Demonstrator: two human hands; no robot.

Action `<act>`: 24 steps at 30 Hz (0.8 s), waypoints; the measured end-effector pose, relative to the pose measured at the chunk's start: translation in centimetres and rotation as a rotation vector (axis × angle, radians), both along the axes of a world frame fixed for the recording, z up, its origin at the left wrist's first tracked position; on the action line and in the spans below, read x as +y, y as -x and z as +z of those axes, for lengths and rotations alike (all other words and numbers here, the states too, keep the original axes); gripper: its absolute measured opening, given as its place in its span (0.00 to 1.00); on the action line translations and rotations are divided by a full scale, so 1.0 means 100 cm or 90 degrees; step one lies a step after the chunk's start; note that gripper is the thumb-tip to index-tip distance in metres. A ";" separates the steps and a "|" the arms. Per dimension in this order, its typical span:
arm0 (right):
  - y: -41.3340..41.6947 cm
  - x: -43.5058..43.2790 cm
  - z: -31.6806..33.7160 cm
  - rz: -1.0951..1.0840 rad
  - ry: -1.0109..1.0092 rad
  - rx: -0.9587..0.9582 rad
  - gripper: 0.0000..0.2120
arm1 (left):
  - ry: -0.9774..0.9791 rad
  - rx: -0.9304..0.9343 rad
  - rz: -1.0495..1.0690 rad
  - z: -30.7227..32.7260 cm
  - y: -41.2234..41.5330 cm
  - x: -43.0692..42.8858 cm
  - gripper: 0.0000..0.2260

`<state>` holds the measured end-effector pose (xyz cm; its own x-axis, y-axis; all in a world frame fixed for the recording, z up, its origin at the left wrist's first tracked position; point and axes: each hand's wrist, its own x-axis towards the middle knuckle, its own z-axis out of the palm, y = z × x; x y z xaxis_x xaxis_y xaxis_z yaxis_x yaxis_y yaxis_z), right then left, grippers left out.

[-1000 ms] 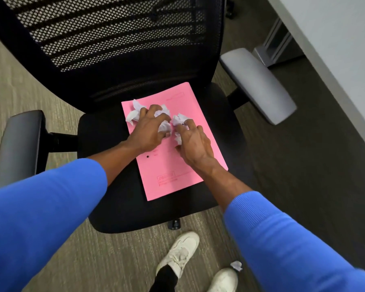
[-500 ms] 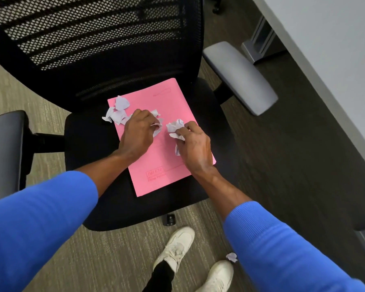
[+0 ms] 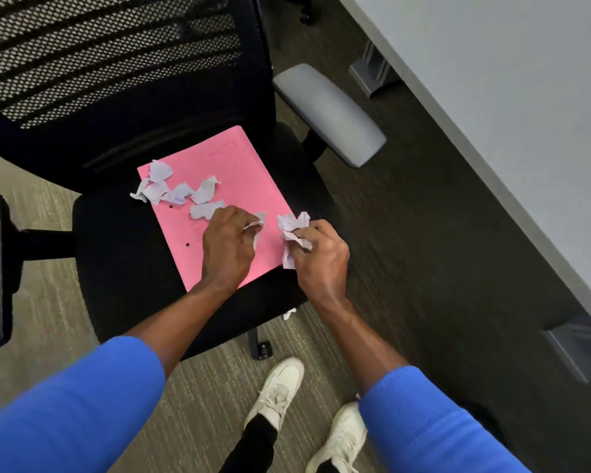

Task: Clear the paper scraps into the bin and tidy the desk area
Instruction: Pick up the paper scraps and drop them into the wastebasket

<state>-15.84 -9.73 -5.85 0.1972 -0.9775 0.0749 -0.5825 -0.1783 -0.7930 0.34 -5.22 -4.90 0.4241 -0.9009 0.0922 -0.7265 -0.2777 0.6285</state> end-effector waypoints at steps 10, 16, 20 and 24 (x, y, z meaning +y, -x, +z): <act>0.130 0.065 -0.019 -0.177 -0.112 0.005 0.09 | -0.042 0.043 -0.110 -0.017 0.118 0.023 0.02; 0.200 0.103 -0.034 -0.285 -0.132 0.007 0.07 | -0.051 0.045 -0.213 -0.030 0.195 0.039 0.01; 0.246 0.131 -0.045 -0.368 -0.165 0.018 0.07 | -0.100 0.063 -0.282 -0.042 0.249 0.055 0.02; 0.300 0.163 -0.056 -0.452 -0.212 0.032 0.07 | -0.153 0.093 -0.328 -0.054 0.307 0.073 0.03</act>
